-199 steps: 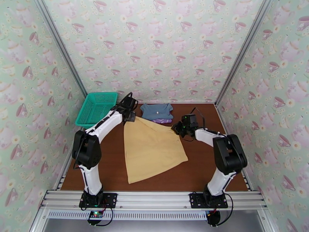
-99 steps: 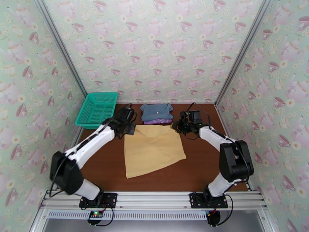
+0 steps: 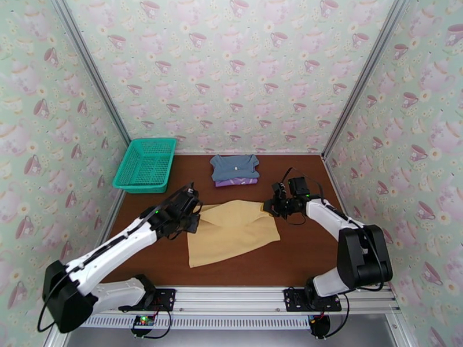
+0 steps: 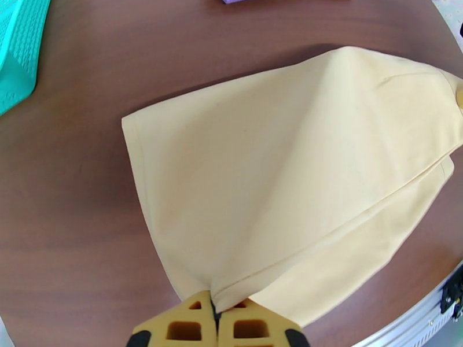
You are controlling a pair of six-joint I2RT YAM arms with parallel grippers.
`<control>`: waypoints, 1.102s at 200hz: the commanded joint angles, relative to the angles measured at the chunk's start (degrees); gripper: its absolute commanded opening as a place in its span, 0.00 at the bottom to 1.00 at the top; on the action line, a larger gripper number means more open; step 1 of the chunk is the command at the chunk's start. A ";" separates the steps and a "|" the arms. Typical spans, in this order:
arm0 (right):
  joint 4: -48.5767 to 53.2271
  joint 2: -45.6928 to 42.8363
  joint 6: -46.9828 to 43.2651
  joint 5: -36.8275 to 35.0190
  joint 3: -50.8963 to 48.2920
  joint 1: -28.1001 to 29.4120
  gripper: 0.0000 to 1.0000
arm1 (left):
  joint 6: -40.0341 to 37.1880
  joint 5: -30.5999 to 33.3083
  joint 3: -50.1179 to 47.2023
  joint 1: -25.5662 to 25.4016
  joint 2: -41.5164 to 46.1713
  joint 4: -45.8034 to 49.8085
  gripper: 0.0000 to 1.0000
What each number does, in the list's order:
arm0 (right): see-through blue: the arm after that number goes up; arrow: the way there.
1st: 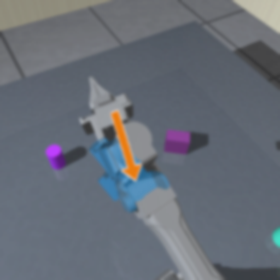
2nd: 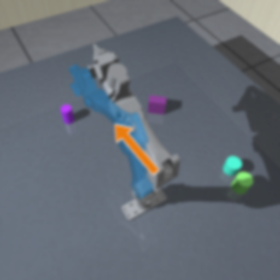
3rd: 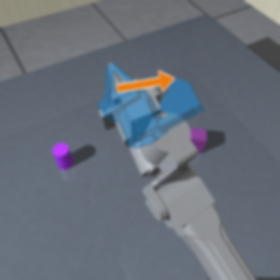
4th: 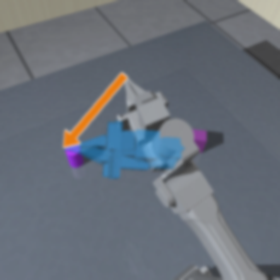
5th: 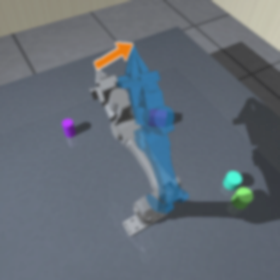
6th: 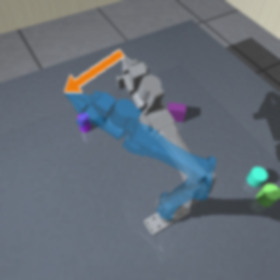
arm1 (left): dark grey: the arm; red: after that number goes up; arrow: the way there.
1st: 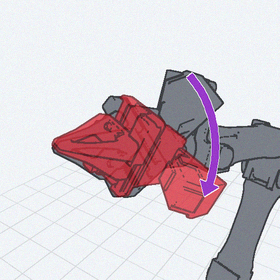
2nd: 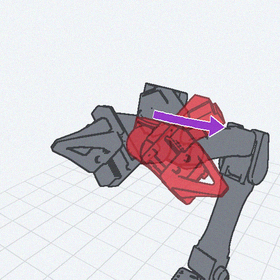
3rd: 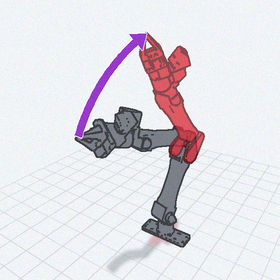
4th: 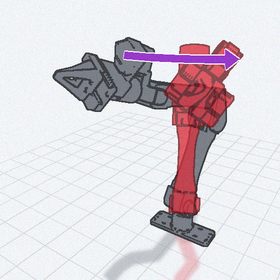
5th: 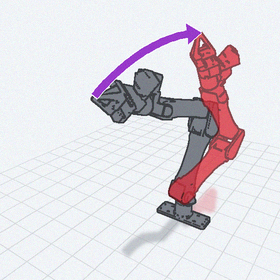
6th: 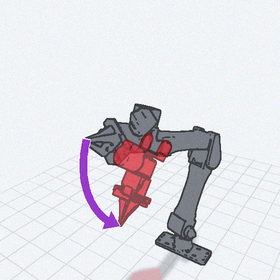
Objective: Fold and stack the mixed laundry pile
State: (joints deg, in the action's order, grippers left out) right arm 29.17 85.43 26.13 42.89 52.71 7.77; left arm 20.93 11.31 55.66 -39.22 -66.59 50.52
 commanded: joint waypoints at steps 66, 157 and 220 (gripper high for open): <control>18.53 -1.50 -15.15 -5.77 1.06 -1.44 0.00 | 6.41 -2.36 -5.38 -10.58 2.63 5.32 0.00; 22.21 0.59 -14.19 -15.14 -1.39 -1.40 0.00 | 12.95 -0.23 -6.41 -22.03 -2.04 12.27 0.00; 21.70 2.04 -11.85 -22.68 -4.51 -1.44 0.15 | 14.72 -6.26 -4.77 -29.33 -8.46 15.23 0.50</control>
State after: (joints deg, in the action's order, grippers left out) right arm 50.59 87.33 12.95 25.54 48.90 6.39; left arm 34.33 8.29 50.17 -66.65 -74.76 61.82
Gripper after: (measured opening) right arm 0.083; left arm 0.303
